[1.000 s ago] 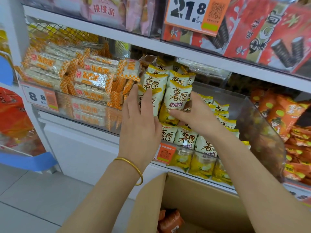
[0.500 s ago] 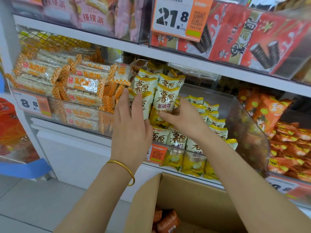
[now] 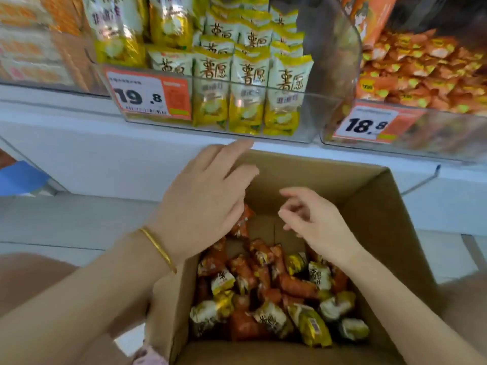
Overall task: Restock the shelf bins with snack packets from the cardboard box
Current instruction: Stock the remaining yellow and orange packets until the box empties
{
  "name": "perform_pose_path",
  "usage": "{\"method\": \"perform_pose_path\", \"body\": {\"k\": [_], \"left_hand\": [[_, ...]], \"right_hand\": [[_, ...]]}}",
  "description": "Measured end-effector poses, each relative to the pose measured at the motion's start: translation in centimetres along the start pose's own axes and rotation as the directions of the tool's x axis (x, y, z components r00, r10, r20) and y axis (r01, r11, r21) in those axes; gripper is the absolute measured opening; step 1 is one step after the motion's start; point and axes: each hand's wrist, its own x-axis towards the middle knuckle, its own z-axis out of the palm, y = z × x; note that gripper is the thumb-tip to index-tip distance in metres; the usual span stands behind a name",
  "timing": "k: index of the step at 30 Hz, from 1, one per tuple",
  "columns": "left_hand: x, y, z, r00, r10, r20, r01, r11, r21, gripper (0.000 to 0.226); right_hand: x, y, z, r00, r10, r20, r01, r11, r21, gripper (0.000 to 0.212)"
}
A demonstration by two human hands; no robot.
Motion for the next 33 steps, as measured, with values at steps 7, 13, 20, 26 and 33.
{"method": "perform_pose_path", "body": {"k": [7,13,20,26,33], "left_hand": [[-2.9,2.5,3.9,0.929,-0.126,0.348,0.152,0.987,-0.048,0.032],[-1.4,2.5,4.6,0.926,-0.169,0.337,0.19,0.981,-0.028,0.03],[-0.7,1.9,4.0,0.915,-0.238,0.327,0.261,0.965,-0.028,0.031],[-0.4,1.8,3.6,0.913,-0.25,0.322,0.274,0.961,-0.032,0.031],[-0.3,1.8,4.1,0.904,-0.244,0.35,0.262,0.965,-0.005,0.031]], "right_hand": [[-1.8,9.0,2.6,0.976,0.191,0.103,-0.173,0.972,-0.161,0.032],[-2.7,9.7,11.8,0.837,0.047,0.545,0.068,0.98,-0.189,0.055],[-1.3,10.7,17.2,0.673,0.197,0.713,0.095,0.933,-0.347,0.073],[-1.7,10.7,20.9,0.695,0.182,0.695,0.134,0.918,-0.374,0.069],[-1.8,11.3,20.3,0.714,0.137,0.687,0.132,0.936,-0.325,0.064]]}}
